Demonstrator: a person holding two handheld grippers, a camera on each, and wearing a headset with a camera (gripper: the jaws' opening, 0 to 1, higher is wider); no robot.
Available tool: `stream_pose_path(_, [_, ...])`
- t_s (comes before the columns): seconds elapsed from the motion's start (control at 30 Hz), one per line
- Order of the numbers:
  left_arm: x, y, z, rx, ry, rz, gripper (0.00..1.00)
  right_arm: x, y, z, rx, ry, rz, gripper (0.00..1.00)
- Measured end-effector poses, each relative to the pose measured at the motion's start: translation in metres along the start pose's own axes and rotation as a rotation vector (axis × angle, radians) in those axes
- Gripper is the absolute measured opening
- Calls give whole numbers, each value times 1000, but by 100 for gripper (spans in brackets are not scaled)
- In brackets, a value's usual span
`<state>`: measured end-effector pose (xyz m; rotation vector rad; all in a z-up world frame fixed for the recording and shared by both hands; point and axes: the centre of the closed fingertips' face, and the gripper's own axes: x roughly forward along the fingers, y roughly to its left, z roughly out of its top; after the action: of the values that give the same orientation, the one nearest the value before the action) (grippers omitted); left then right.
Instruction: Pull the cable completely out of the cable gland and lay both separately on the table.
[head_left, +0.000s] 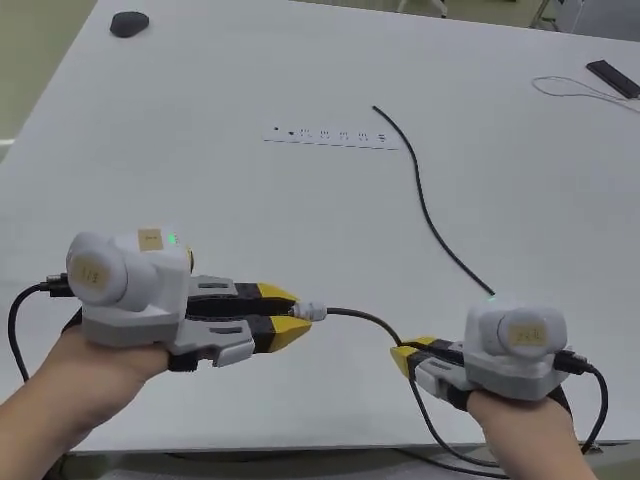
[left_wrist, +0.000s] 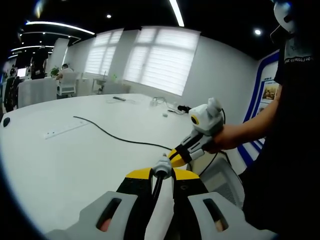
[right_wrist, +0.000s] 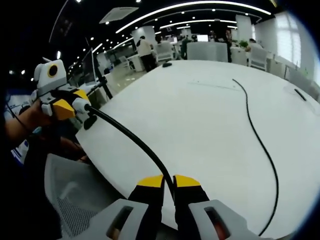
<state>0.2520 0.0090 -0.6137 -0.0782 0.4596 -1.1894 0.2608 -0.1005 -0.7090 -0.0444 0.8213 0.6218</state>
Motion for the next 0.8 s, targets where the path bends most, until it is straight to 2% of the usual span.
stream_pose_path(0.13, [1, 1, 1, -2, -4, 3, 15, -8, 2, 10, -59, -26, -8, 3])
stream_pose_path(0.27, [1, 1, 0, -2, 2, 6, 15, -17, 10, 29, -87, -75, 5, 12])
stream_pose_path(0.33, [2, 2, -1, -2, 4, 7, 15, -21, 17, 41, -165, -93, 9, 15])
stream_pose_path(0.37, [2, 1, 0, -3, 2, 7, 15, -22, 18, 43, -177, -96, 11, 16])
stream_pose_path(0.4, [2, 2, 0, -5, 1, 8, 15, -25, 26, 52, -243, -103, 27, 18])
stream_pose_path(0.47, [2, 2, 0, -6, 0, 9, 15, -27, 38, 63, -314, -126, 51, 22])
stream_pose_path(0.5, [2, 2, 0, -6, -1, 9, 15, -27, 41, 67, -349, -130, 47, 23])
stream_pose_path(0.57, [2, 2, 0, -5, -1, 13, 15, -26, 50, 71, -402, -117, 63, 26])
stream_pose_path(0.7, [1, 2, 0, 3, 3, 15, 15, -24, 69, 80, -527, -126, 99, 28])
stream_pose_path(0.8, [1, 1, -1, -2, 4, 13, 15, -17, 78, 77, -620, -96, 108, 25])
